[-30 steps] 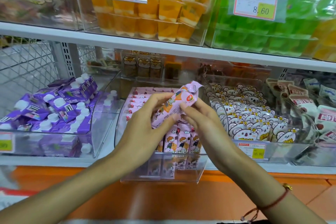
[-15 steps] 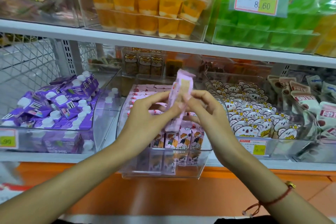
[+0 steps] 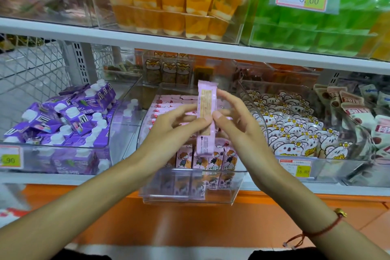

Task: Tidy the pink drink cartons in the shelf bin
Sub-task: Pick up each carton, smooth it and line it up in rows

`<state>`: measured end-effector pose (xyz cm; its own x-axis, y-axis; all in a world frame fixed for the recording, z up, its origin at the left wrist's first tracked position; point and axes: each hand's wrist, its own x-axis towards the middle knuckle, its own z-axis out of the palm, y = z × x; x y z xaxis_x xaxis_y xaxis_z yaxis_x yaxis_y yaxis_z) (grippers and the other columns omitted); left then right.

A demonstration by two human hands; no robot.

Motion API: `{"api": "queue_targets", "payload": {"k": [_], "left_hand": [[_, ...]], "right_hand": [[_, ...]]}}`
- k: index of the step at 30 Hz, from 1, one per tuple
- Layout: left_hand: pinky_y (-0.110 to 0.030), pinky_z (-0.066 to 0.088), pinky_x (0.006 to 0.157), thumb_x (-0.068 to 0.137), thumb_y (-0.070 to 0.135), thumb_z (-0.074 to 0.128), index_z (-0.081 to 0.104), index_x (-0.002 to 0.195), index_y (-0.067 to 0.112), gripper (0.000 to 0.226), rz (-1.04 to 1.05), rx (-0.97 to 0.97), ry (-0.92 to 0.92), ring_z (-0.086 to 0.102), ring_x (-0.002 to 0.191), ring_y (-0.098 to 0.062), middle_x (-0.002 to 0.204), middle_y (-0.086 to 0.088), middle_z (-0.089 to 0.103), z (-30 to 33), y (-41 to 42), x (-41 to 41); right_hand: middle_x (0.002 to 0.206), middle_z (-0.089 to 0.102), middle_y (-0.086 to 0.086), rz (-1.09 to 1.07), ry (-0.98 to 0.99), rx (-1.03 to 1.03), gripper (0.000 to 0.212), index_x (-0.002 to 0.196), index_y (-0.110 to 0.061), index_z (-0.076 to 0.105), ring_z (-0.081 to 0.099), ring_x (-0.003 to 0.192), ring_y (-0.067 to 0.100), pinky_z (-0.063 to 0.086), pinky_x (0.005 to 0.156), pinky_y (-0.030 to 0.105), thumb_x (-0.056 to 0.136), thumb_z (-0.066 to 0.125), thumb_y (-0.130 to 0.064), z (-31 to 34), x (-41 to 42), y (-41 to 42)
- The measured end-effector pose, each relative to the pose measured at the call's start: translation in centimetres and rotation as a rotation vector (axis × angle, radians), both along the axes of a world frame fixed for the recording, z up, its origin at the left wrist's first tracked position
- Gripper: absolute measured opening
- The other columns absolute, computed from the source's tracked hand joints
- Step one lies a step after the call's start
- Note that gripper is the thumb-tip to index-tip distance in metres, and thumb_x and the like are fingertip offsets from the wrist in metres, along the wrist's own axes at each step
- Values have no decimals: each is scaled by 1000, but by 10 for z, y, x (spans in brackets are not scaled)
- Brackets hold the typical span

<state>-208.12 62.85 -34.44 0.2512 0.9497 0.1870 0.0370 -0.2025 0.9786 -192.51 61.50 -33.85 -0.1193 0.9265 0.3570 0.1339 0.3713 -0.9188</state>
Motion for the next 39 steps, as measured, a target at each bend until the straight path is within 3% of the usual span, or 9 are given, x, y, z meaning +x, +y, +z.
{"api": "queue_targets", "payload": {"k": [4, 10, 14, 18, 21, 26, 31, 34, 39], "left_hand": [[-26, 47, 96, 82, 15, 71, 63, 114, 31, 37, 12, 196, 41, 61, 109, 0, 112, 16, 68, 5, 2, -5], [-31, 49, 99, 80, 2, 70, 64, 109, 25, 38, 8, 241, 6, 62, 109, -4, 107, 11, 69, 4, 3, -7], [-31, 49, 100, 82, 6, 69, 60, 116, 22, 39, -17, 216, -21, 63, 110, -6, 114, 8, 68, 2, 4, -7], [-28, 54, 90, 78, 32, 68, 56, 120, 25, 45, 23, 137, -148, 67, 105, -9, 111, 9, 71, -1, 7, -6], [-22, 57, 77, 79, 34, 68, 55, 118, 21, 43, 10, 21, -263, 71, 96, -15, 103, 3, 74, -1, 7, -5], [-25, 54, 87, 68, 42, 73, 41, 132, 35, 72, 139, 108, -213, 65, 106, -2, 124, 17, 60, -1, 6, -8], [-20, 52, 86, 81, 28, 69, 54, 121, 34, 43, 55, 206, -93, 65, 103, -4, 114, 12, 67, 1, 2, -6], [-14, 51, 77, 82, 24, 69, 58, 114, 32, 35, 47, 299, 7, 64, 100, 0, 106, 23, 66, 1, 1, -5], [-18, 54, 81, 77, 36, 65, 61, 104, 32, 27, 140, 386, -26, 66, 98, -1, 105, 16, 68, 4, 3, -3]], "right_hand": [[119, 58, -6, 49, -102, 181, 33, 120, -33, 52, 54, 114, 5, 49, 93, 23, 97, 52, -9, -1, 2, -3], [115, 58, -12, 59, -142, 255, 33, 114, -27, 53, 53, 116, 8, 44, 99, 28, 94, 55, 0, -4, 1, -2], [121, 58, -6, 40, -168, 249, 35, 124, -27, 52, 52, 118, 8, 41, 100, 26, 95, 56, -8, -3, 0, -3], [137, 46, -11, -37, -221, 223, 59, 142, -40, 32, 41, 128, -3, 37, 102, 15, 90, 59, -32, -2, -1, -5], [126, 53, -5, -45, -232, 274, 47, 132, -30, 47, 52, 117, 3, 45, 96, 20, 90, 63, -16, -1, -3, -8], [110, 62, -8, -64, -145, 225, 26, 113, -20, 58, 61, 103, 9, 50, 87, 26, 89, 64, -12, 1, 1, -6], [98, 70, -2, -140, 75, 52, 40, 110, -15, 58, 69, 85, 10, 52, 71, 16, 76, 68, -31, 4, 14, 2], [92, 73, 3, -172, 218, -24, 49, 111, -7, 60, 70, 82, 13, 53, 65, 17, 71, 69, -35, 6, 25, 7], [86, 68, -8, -299, 39, 125, 23, 102, -15, 64, 62, 76, -5, 47, 66, 9, 85, 65, -30, 0, 38, 10]]}}
